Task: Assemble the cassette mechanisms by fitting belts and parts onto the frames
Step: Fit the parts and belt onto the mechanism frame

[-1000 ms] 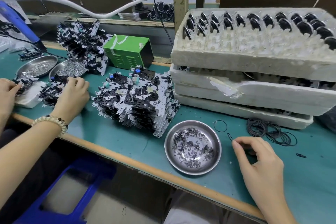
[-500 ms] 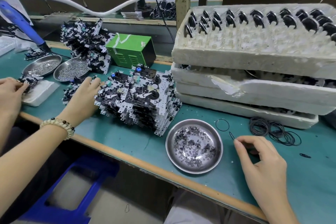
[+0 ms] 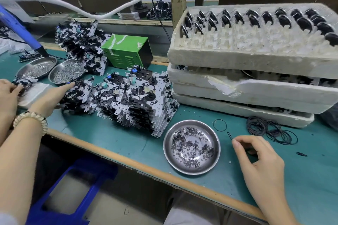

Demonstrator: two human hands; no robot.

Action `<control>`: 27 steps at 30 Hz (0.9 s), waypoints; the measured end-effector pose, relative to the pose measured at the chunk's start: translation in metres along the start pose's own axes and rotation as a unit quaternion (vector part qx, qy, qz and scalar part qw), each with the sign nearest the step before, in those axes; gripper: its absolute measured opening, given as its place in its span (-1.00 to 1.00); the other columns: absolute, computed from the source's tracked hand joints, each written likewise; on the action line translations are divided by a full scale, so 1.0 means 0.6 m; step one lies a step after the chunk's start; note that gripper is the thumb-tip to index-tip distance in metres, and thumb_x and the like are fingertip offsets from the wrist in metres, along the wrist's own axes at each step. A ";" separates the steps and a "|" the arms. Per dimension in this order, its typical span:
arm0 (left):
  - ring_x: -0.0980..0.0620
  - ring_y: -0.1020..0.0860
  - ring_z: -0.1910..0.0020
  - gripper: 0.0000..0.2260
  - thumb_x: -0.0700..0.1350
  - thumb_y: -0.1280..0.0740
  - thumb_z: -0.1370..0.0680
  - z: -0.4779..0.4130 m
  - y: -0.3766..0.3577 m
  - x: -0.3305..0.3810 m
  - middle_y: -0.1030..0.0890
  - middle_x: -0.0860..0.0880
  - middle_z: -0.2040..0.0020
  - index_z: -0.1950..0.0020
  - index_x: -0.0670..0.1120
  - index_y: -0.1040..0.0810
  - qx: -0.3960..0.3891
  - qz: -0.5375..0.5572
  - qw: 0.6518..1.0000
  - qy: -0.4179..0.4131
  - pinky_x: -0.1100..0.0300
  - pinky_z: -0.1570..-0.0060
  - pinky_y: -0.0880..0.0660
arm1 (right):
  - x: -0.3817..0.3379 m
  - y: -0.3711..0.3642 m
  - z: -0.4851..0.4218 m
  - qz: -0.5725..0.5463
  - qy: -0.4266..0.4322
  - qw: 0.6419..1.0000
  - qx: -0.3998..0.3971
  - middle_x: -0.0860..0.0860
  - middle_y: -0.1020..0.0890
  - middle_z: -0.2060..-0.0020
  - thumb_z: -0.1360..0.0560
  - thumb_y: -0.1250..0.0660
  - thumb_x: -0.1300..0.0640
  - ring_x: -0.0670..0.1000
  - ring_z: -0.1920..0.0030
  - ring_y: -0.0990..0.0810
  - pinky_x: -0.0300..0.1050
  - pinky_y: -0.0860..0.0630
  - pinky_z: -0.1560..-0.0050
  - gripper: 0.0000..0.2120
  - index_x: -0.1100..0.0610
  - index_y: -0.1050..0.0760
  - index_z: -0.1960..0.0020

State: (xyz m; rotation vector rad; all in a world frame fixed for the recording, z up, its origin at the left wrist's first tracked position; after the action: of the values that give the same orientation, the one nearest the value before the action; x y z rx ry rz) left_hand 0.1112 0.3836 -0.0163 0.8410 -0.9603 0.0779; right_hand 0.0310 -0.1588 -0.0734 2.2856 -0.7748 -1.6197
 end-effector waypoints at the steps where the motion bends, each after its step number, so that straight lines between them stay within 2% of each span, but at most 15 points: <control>1: -0.16 -0.37 -0.47 -0.37 0.22 -0.29 -0.59 -0.005 -0.004 0.000 -0.41 -0.12 -0.50 -0.52 -0.15 -0.35 -0.006 0.018 1.000 -0.005 -0.15 -0.48 -0.24 | 0.001 0.000 0.000 0.002 0.000 1.000 0.000 -0.21 -0.59 0.21 -0.48 -0.42 0.24 -0.09 0.11 -0.54 -0.47 -0.35 0.07 -0.84 -0.01 -0.57 0.16; 3: -0.09 -0.59 -0.21 -0.52 0.17 -0.29 -0.61 -0.005 -0.017 0.000 -0.64 -0.12 -0.26 -0.38 -0.14 -0.48 -0.013 0.064 0.998 -0.016 -0.05 -0.30 -0.42 | 0.001 -0.001 0.000 0.002 0.000 1.000 0.000 -0.20 -0.60 0.20 -0.48 -0.42 0.24 -0.09 0.10 -0.54 -0.48 -0.35 0.07 -0.84 -0.01 -0.56 0.16; 4: -0.03 -0.65 0.00 -0.58 0.16 -0.28 -0.62 0.002 -0.026 0.005 -0.69 -0.10 -0.10 -0.29 -0.13 -0.53 -0.027 0.074 0.997 -0.024 0.04 -0.12 -0.48 | 0.000 -0.001 0.000 0.002 -0.001 1.000 -0.001 -0.20 -0.59 0.17 -0.48 -0.41 0.23 -0.09 0.10 -0.54 -0.47 -0.35 0.07 -0.85 -0.02 -0.56 0.16; 5: 0.00 -0.64 0.12 -0.62 0.17 -0.26 -0.62 0.013 -0.036 0.011 -0.69 -0.10 -0.05 -0.23 -0.11 -0.54 -0.047 0.070 0.996 -0.032 0.10 0.00 -0.46 | 0.000 -0.002 0.000 0.002 0.000 1.000 -0.002 -0.21 -0.59 0.14 -0.48 -0.41 0.22 -0.08 0.10 -0.55 -0.47 -0.35 0.06 -0.85 -0.02 -0.56 0.16; 6: -0.01 -0.62 0.07 -0.59 0.21 -0.24 -0.62 0.020 -0.046 0.016 -0.65 -0.11 -0.13 -0.26 -0.08 -0.52 -0.063 0.062 0.995 -0.040 0.10 -0.02 -0.44 | 0.000 -0.002 0.000 0.002 0.001 1.000 -0.003 -0.21 -0.58 0.13 -0.48 -0.41 0.22 -0.08 0.10 -0.55 -0.47 -0.35 0.06 -0.85 -0.03 -0.56 0.16; 7: -0.05 -0.57 -0.14 -0.53 0.25 -0.21 -0.61 0.026 -0.057 0.020 -0.56 -0.14 -0.30 -0.35 -0.06 -0.47 -0.071 0.054 0.995 -0.049 0.05 -0.17 -0.42 | 0.000 -0.002 -0.001 0.003 0.002 1.000 -0.003 -0.21 -0.58 0.12 -0.48 -0.41 0.22 -0.09 0.10 -0.55 -0.47 -0.35 0.06 -0.84 -0.03 -0.56 0.16; 9: -0.14 -0.27 -0.51 -0.33 0.32 -0.15 -0.59 0.035 -0.073 0.026 -0.27 -0.13 -0.57 -0.56 -0.07 -0.26 -0.084 0.058 0.992 -0.071 -0.09 -0.49 -0.18 | 0.002 -0.001 0.000 0.002 0.003 1.000 -0.002 -0.21 -0.59 0.13 -0.48 -0.41 0.23 -0.08 0.11 -0.55 -0.46 -0.36 0.07 -0.83 -0.03 -0.56 0.15; 10: -0.14 -0.16 -0.57 -0.27 0.36 -0.12 -0.58 0.040 -0.077 0.027 -0.18 -0.12 -0.61 -0.60 -0.08 -0.19 -0.086 0.066 0.991 -0.074 -0.13 -0.54 -0.07 | 0.002 -0.001 0.000 0.001 0.003 1.000 -0.001 -0.21 -0.59 0.14 -0.48 -0.42 0.24 -0.08 0.11 -0.55 -0.46 -0.36 0.07 -0.83 -0.03 -0.56 0.15; 13: -0.17 -0.08 -0.60 -0.31 0.36 -0.01 -0.62 0.051 -0.074 0.022 -0.12 -0.14 -0.63 -0.59 -0.08 -0.23 -0.052 0.091 0.992 -0.064 -0.20 -0.54 -0.02 | 0.004 -0.001 0.000 0.001 0.001 1.000 0.004 -0.23 -0.59 0.16 -0.48 -0.42 0.24 -0.08 0.11 -0.55 -0.44 -0.37 0.07 -0.84 -0.02 -0.57 0.15; 16: -0.13 -0.39 -0.42 -0.43 0.24 0.01 -0.69 0.084 -0.063 0.038 -0.44 -0.12 -0.46 -0.50 -0.12 -0.37 0.050 0.078 0.984 -0.155 -0.15 -0.44 -0.27 | 0.004 -0.001 0.000 -0.004 -0.003 1.000 0.010 -0.20 -0.59 0.13 -0.49 -0.41 0.23 -0.08 0.11 -0.55 -0.44 -0.37 0.08 -0.84 -0.03 -0.56 0.15; 18: -0.06 -0.50 -0.24 -0.54 0.13 -0.08 -0.69 0.120 -0.053 0.064 -0.55 -0.08 -0.30 -0.42 -0.16 -0.44 0.156 0.129 0.951 -0.233 -0.11 -0.33 -0.39 | 0.002 0.000 -0.001 -0.016 -0.012 1.000 0.022 -0.20 -0.58 0.12 -0.50 -0.40 0.22 -0.10 0.12 -0.55 -0.44 -0.37 0.09 -0.82 -0.07 -0.54 0.14; 21: -0.07 -0.55 -0.22 -0.69 -0.03 -0.15 -0.71 0.208 -0.061 0.096 -0.58 -0.14 -0.26 -0.34 -0.18 -0.47 0.222 0.157 0.903 -0.332 -0.08 -0.28 -0.46 | -0.002 0.004 0.000 -0.046 -0.037 0.998 0.039 -0.19 -0.60 0.13 -0.51 -0.38 0.20 -0.11 0.12 -0.55 -0.44 -0.37 0.10 -0.80 -0.11 -0.52 0.14; 23: -0.06 -0.54 -0.14 -0.76 -0.09 -0.14 -0.71 0.296 -0.093 0.109 -0.59 -0.17 -0.16 -0.23 -0.16 -0.52 0.230 0.100 0.863 -0.438 -0.07 -0.23 -0.46 | -0.005 0.009 0.002 -0.065 -0.052 0.996 0.045 -0.17 -0.61 0.13 -0.52 -0.38 0.19 -0.08 0.11 -0.56 -0.41 -0.38 0.11 -0.80 -0.11 -0.53 0.14; 25: -0.06 -0.51 -0.03 -0.76 -0.13 -0.15 -0.69 0.394 -0.137 0.120 -0.58 -0.12 -0.01 -0.10 -0.22 -0.58 0.211 0.025 0.789 -0.576 0.01 -0.11 -0.44 | -0.009 0.018 0.007 -0.080 -0.061 0.994 0.051 -0.14 -0.63 0.13 -0.52 -0.38 0.17 -0.06 0.10 -0.56 -0.40 -0.39 0.10 -0.81 -0.12 -0.54 0.14; 27: -0.07 -0.53 0.06 -0.75 -0.16 -0.22 -0.64 0.467 -0.188 0.126 -0.61 -0.11 0.08 0.02 -0.26 -0.64 0.150 -0.062 0.721 -0.673 0.06 -0.02 -0.46 | -0.011 0.031 0.015 -0.095 -0.067 0.991 0.060 -0.12 -0.63 0.14 -0.51 -0.37 0.11 -0.06 0.11 -0.57 -0.41 -0.39 0.09 -0.87 -0.12 -0.55 0.15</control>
State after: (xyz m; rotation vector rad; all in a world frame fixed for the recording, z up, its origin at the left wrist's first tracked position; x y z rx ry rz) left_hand 0.0088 0.0979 0.0540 1.2606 -2.3047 -0.6099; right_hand 0.0157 -0.1700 -0.0624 2.4191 -0.7207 -1.8731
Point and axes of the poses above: each hand's wrist, its own z-axis away from the middle knuckle, its own y-axis out of the back of the hand, x = y × z, the point moved 1 cm from there along -z, towards the middle knuckle
